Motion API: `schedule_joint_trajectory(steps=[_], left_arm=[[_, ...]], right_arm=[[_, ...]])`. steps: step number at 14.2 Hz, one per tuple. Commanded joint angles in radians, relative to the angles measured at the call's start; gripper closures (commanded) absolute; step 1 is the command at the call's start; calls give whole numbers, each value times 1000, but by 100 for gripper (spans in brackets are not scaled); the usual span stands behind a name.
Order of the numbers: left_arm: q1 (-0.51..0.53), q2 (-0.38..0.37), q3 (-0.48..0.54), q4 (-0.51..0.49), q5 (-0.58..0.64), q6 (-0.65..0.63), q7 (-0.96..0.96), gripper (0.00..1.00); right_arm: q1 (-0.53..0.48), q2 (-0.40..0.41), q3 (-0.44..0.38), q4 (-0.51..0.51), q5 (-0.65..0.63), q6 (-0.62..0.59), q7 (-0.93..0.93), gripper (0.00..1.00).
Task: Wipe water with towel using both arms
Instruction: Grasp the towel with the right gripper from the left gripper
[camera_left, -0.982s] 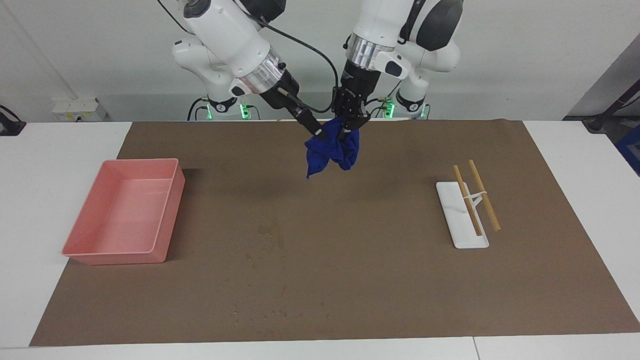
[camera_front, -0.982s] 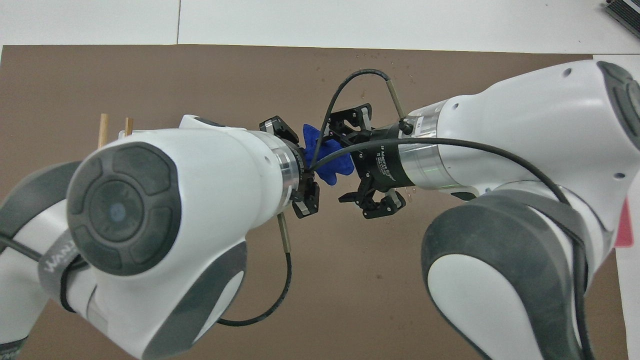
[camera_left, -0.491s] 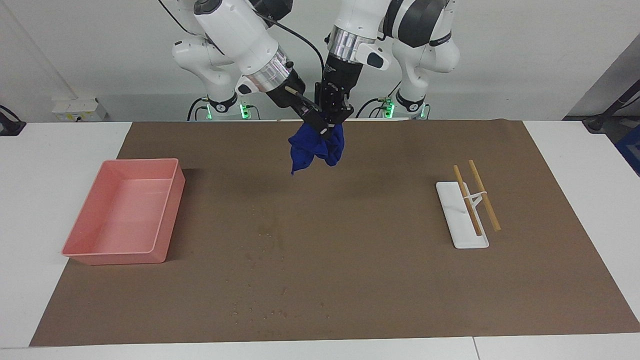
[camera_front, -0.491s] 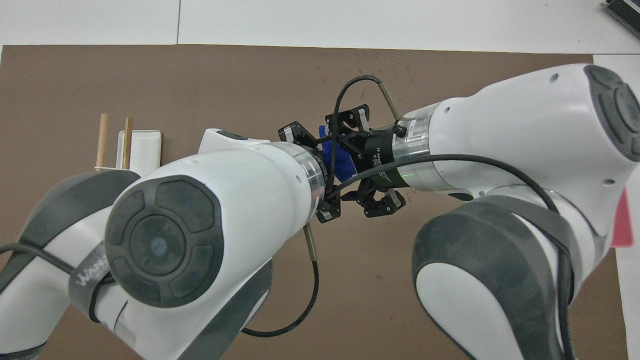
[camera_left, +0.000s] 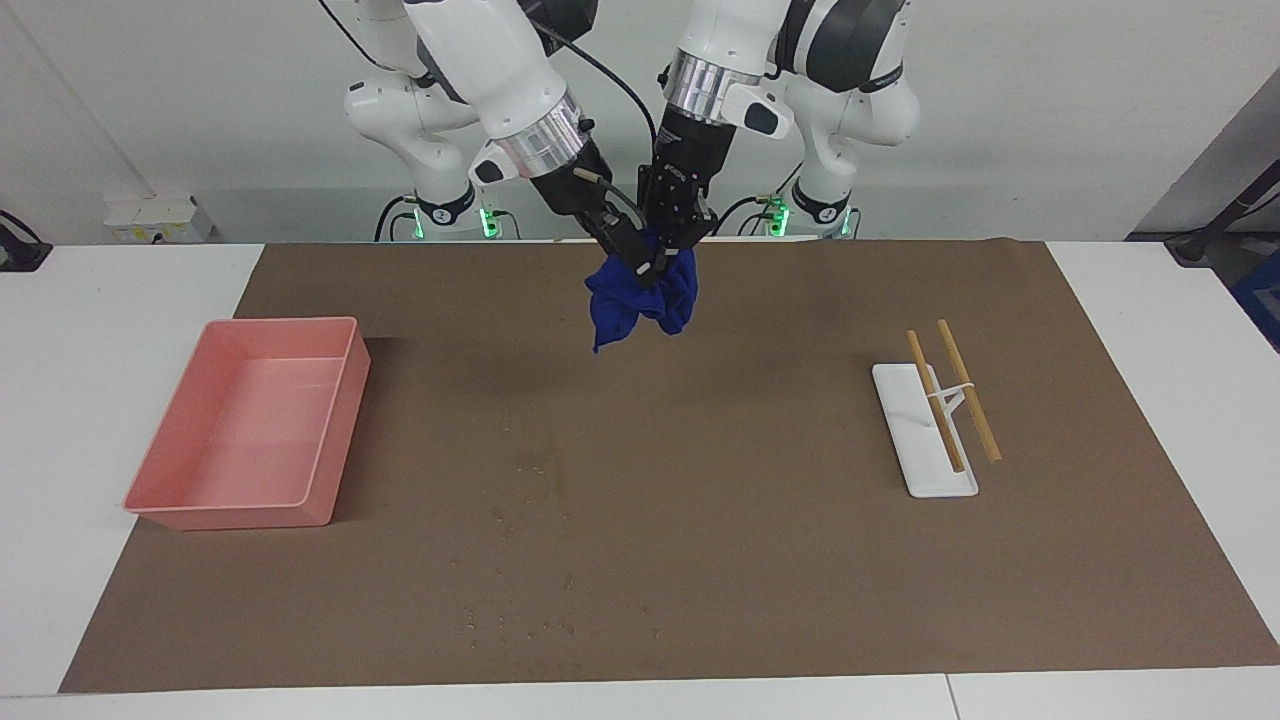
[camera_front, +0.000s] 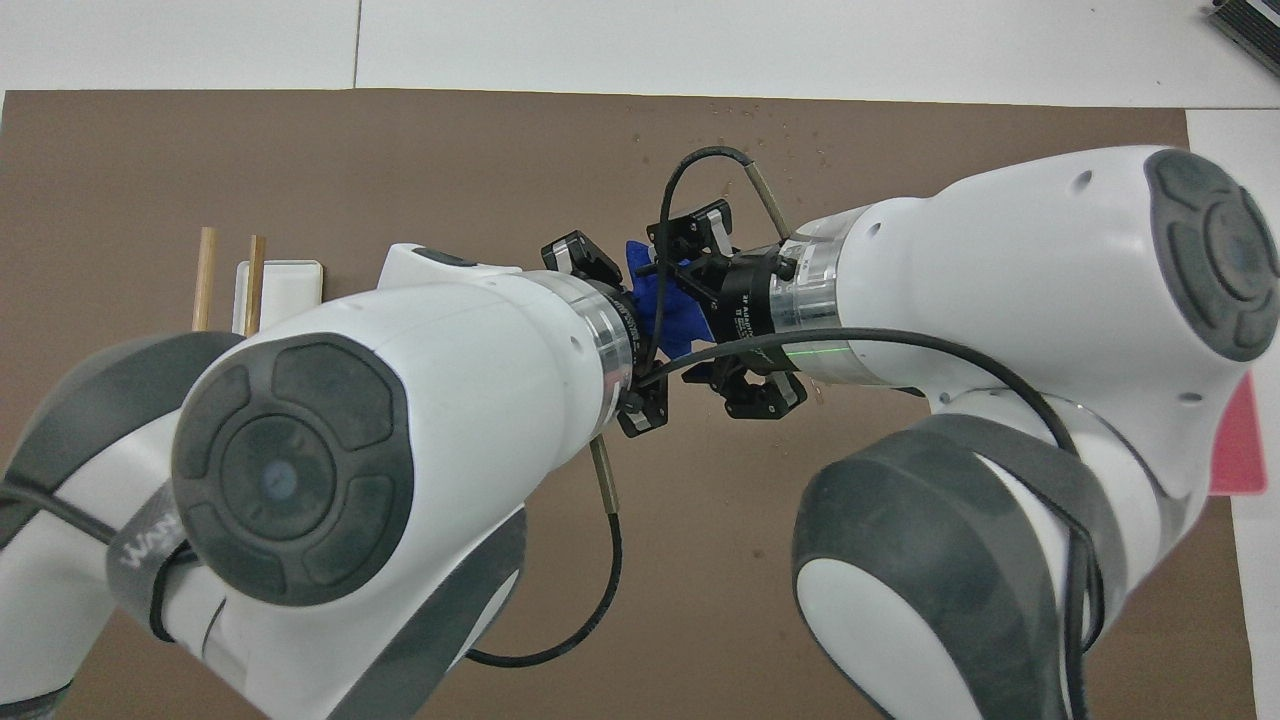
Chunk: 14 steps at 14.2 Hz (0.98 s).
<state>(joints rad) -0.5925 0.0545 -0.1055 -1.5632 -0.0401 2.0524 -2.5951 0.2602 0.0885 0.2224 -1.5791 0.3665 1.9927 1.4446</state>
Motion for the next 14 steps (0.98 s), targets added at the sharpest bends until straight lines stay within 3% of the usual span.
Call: schedule_joint_trajectory(steps=[1, 4, 6, 7, 8, 9, 10, 11, 14], left_arm=[[28, -1, 9, 47, -3, -63, 18, 100], [74, 1, 9, 86, -50, -116, 59, 100], [83, -1, 7, 84, -58, -117, 76, 100], [82, -2, 7, 84, -60, -113, 76, 100], [82, -4, 4, 84, -60, -112, 76, 100], [82, -4, 3, 84, -61, -107, 76, 100], [82, -5, 1, 84, -60, -101, 76, 100], [82, -10, 0, 83, -60, -100, 76, 100], [80, -12, -3, 83, -60, -94, 75, 100]], right_arm=[[2, 2, 3, -2, -41, 21, 0, 46], [27, 2, 5, -2, -181, 41, 5, 65], [27, 4, 5, -1, -187, 54, 7, 95], [28, 4, 5, -2, -187, 58, 5, 100], [27, 5, 3, 1, -187, 58, 3, 99], [27, 8, 3, 8, -187, 60, 0, 83], [16, 8, 3, 13, -173, 60, -3, 33], [8, 8, 0, 22, -166, 57, -1, 6], [-15, 22, -5, 71, -106, 41, 7, 1]])
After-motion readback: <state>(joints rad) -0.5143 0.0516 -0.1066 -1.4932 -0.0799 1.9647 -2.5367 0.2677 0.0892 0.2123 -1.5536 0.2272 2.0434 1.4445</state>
